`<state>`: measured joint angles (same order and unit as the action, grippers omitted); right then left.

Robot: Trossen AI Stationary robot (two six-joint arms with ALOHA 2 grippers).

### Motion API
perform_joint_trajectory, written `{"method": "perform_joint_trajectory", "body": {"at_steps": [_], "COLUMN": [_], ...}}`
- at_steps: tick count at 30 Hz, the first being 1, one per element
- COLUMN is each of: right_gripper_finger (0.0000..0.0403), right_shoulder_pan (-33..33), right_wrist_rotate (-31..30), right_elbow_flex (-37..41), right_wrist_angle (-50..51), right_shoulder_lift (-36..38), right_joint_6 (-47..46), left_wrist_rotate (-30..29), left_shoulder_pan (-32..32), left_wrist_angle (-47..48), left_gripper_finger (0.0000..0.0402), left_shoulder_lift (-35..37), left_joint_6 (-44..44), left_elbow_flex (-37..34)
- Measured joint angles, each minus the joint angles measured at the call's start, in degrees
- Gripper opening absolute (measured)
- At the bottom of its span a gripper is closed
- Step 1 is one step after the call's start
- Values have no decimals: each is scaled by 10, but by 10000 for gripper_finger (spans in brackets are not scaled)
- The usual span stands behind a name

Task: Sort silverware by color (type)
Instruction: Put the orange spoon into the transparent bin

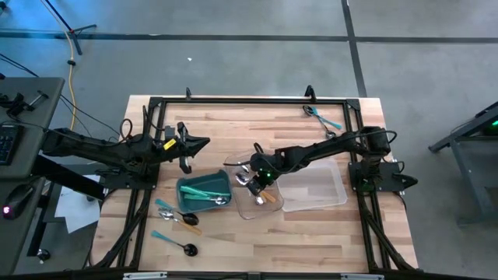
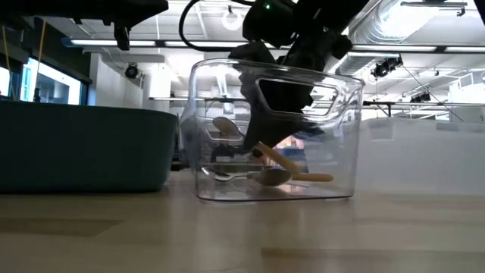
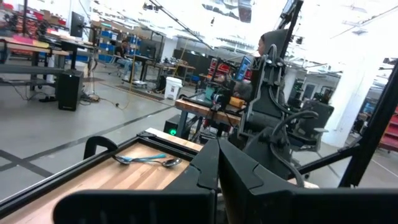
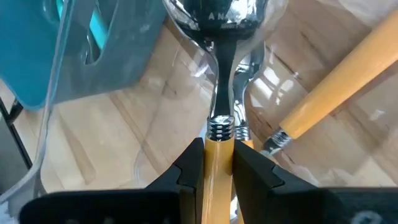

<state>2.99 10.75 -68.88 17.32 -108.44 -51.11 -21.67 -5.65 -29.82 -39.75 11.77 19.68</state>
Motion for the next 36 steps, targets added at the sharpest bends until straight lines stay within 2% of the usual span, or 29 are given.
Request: {"method": "perform_joint_trajectory", "body": {"at_steps": [14,21,28,33,36], "right_gripper_finger": [72,73,73,73,62], "right_shoulder_pan": [0,-2,-16,-23,-30], "right_wrist_rotate": [2,3,-2,-58,-83], "right_elbow_flex": [0,-21,-31,-29,-1], "right_wrist_angle": [-12,7,48,138,182], "right_shoulder_lift": [-1,14,90,167,220], "right_joint_6": [3,55,156,230,244], "left_wrist_rotate": [-3,-2,-2,-14,-16], "left_shoulder_pan": [0,0,0,0,0], "left_wrist_angle": [0,0,0,1,0], "left_gripper_finger": [0,0,0,0,0], "left_shoulder_lift": [0,0,0,0,0], "left_joint_6": [0,0,0,0,0], "left_elbow_flex": [0,0,0,0,0]}}
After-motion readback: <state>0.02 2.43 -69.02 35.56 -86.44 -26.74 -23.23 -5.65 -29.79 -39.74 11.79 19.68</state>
